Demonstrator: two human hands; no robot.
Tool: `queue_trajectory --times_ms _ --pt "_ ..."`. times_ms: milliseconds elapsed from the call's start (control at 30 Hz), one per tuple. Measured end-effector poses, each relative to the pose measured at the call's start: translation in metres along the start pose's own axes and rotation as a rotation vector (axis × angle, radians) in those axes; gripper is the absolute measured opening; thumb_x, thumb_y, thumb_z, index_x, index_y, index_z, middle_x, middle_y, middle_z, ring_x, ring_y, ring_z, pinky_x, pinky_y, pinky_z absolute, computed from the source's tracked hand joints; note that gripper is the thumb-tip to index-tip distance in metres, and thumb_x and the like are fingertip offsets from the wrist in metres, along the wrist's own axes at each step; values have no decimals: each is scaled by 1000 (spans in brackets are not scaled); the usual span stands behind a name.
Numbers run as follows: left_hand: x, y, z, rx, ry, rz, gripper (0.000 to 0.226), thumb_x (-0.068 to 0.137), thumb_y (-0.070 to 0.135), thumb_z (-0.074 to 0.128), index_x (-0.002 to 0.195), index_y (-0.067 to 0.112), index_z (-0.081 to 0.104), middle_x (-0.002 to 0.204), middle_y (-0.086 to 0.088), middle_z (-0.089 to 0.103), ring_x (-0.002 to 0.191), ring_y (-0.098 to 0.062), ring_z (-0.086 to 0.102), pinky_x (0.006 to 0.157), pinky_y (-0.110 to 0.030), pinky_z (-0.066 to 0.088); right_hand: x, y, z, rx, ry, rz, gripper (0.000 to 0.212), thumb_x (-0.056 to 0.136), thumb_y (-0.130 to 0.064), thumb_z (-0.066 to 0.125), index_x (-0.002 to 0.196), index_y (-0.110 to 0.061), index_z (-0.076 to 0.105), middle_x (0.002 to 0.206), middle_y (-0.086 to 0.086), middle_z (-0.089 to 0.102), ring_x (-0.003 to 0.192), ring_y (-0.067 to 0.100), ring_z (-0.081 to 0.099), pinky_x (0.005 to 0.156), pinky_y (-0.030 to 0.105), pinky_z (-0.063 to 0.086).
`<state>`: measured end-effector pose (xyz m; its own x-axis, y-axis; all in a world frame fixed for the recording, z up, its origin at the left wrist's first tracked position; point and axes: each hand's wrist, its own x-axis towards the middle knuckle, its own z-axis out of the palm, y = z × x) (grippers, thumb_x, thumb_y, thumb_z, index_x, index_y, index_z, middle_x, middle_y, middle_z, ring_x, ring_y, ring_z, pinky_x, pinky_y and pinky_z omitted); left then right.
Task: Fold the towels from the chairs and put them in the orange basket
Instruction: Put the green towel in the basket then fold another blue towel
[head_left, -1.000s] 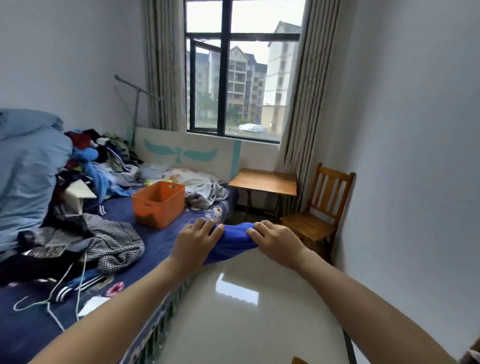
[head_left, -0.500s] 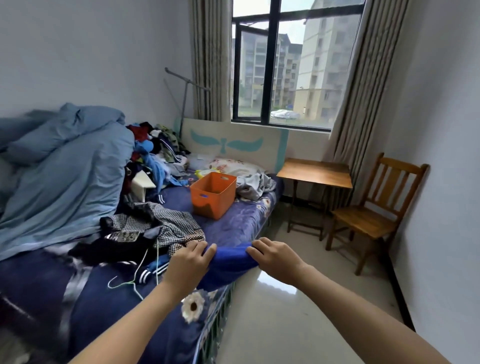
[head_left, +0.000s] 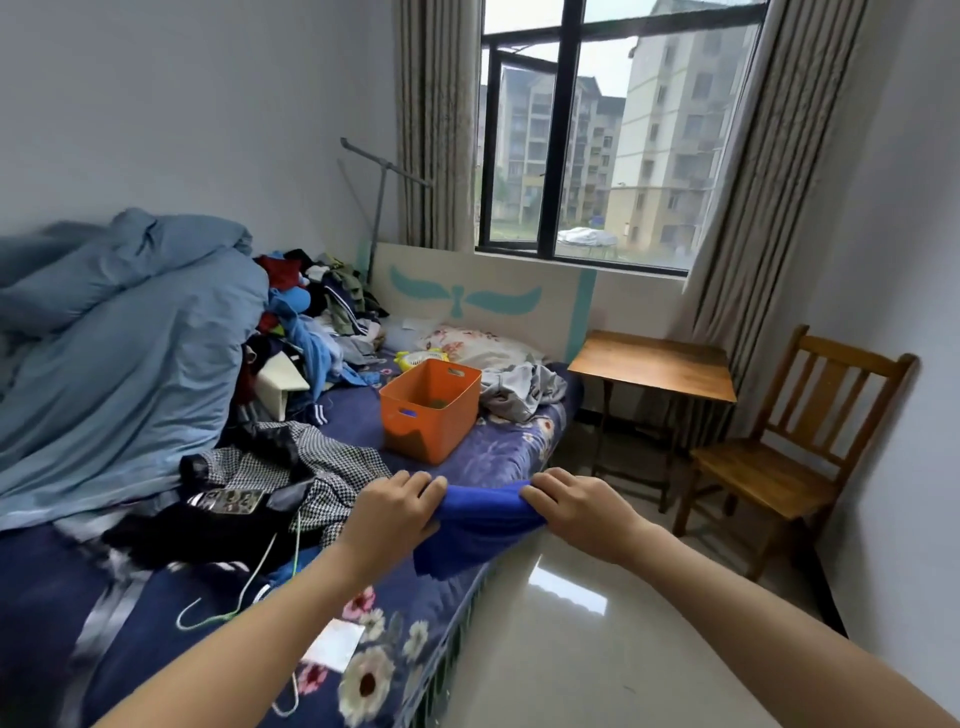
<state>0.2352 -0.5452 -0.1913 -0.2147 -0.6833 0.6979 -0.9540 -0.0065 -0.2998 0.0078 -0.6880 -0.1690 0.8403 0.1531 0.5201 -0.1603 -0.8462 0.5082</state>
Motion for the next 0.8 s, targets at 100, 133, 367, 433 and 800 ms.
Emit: queue_trajectory --times_ms 100,133,367,433,800 --pt "37 -14 26 14 24 4 34 67 31 43 97 14 47 71 -1 65 54 -20 60 41 -25 47 8 40 22 14 47 15 18 79 -12 43 96 -13 48 80 3 65 64 17 61 48 23 49" --pt "47 -17 34 12 26 -7 34 68 30 43 97 14 47 72 -1 65 55 -19 60 41 -25 47 10 52 30 25 49 24 18 80 -14 43 97 -14 48 81 3 65 64 17 62 48 23 50" --pt "66 -18 109 -53 -56 -82 35 65 31 43 97 18 46 73 2 65 54 -17 61 41 -24 47 -5 95 107 117 14 42 20 77 -13 44 97 -15 47 81 0 65 64 15 61 47 21 48" --pt "70 -18 134 -97 -88 -113 36 64 32 42 97 19 46 76 3 66 55 -16 62 41 -22 47 -10 107 133 131 2 45 20 76 -13 44 95 -16 47 79 -1 64 62 15 59 47 21 47" --pt "137 -61 294 -214 -136 -275 51 53 21 77 95 21 49 78 7 66 55 -13 61 42 -21 47 12 236 276 148 -72 -58 21 74 -13 44 95 -15 49 77 -1 63 61 15 59 47 22 43"
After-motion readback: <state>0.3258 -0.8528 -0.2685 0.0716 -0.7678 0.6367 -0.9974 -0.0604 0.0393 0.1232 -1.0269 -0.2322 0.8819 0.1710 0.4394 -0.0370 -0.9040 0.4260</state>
